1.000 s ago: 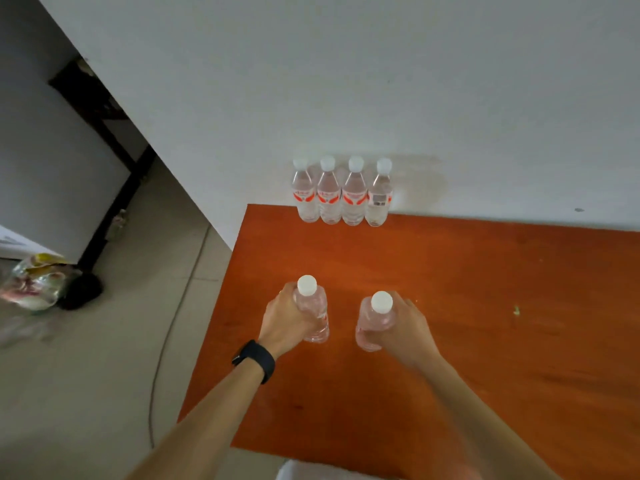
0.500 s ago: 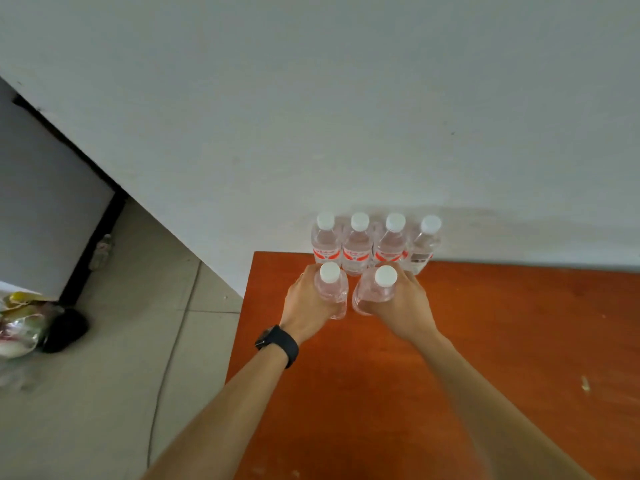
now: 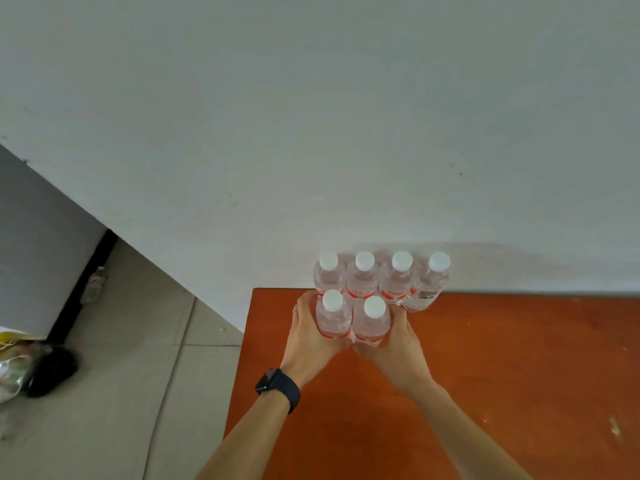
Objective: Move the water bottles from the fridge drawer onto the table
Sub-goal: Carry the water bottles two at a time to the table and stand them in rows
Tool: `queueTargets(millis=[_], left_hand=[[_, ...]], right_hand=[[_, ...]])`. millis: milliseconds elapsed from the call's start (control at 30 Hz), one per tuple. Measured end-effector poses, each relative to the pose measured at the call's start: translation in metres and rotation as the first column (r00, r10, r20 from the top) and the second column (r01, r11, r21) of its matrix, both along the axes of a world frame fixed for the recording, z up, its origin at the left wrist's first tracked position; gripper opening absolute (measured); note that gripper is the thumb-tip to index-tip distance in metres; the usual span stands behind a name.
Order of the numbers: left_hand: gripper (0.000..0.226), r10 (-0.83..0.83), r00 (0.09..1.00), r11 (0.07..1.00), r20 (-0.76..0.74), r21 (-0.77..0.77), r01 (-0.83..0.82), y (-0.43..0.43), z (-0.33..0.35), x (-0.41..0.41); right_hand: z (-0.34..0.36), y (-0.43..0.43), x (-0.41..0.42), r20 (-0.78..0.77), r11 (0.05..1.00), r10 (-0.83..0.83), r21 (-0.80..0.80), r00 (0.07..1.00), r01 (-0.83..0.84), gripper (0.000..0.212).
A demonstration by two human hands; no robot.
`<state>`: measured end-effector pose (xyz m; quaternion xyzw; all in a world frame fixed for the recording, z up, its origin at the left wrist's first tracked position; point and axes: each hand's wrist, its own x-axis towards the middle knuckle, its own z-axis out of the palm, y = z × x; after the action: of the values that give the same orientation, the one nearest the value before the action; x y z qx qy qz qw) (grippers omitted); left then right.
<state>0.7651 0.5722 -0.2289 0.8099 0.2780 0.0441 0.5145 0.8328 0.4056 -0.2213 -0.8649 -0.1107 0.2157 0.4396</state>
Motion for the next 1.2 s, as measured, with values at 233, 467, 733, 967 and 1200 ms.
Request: queueTargets(millis=[233, 467, 733, 967, 1200], left_hand=[[0.103, -0.056, 0.997, 0.998, -0.051, 0.002, 0.056, 0.0, -0.012, -0.005], [0.087, -0.098, 0.986, 0.992, -0.134, 0.063, 0.107, 0.007, -0.018, 0.002], [0.092, -0.052, 0.988, 0.988, -0.142, 0.134, 0.072, 0.005, -0.027, 0.004], [0.091, -0.07, 0.99, 0.982, -0.125, 0.168, 0.09, 0.013, -0.025, 0.008], [0.081, -0.092, 0.99, 0.984, -0.102, 0.144, 0.106, 0.018, -0.026, 0.007]], right_hand=[[-0.027, 0.001, -0.006, -0.178, 0.991, 0.038, -0.118, 0.983, -0.059, 0.092], [-0.038, 0.009, -0.001, -0.164, 0.991, 0.002, -0.134, 0.986, -0.024, 0.08], [-0.044, 0.018, 0.004, -0.15, 0.998, -0.018, -0.066, 0.989, 0.008, 0.075], [-0.043, 0.023, 0.011, -0.153, 0.999, 0.003, -0.048, 0.988, -0.011, 0.078], [-0.044, 0.024, 0.016, -0.157, 0.998, 0.014, -0.057, 0.988, -0.023, 0.078]])
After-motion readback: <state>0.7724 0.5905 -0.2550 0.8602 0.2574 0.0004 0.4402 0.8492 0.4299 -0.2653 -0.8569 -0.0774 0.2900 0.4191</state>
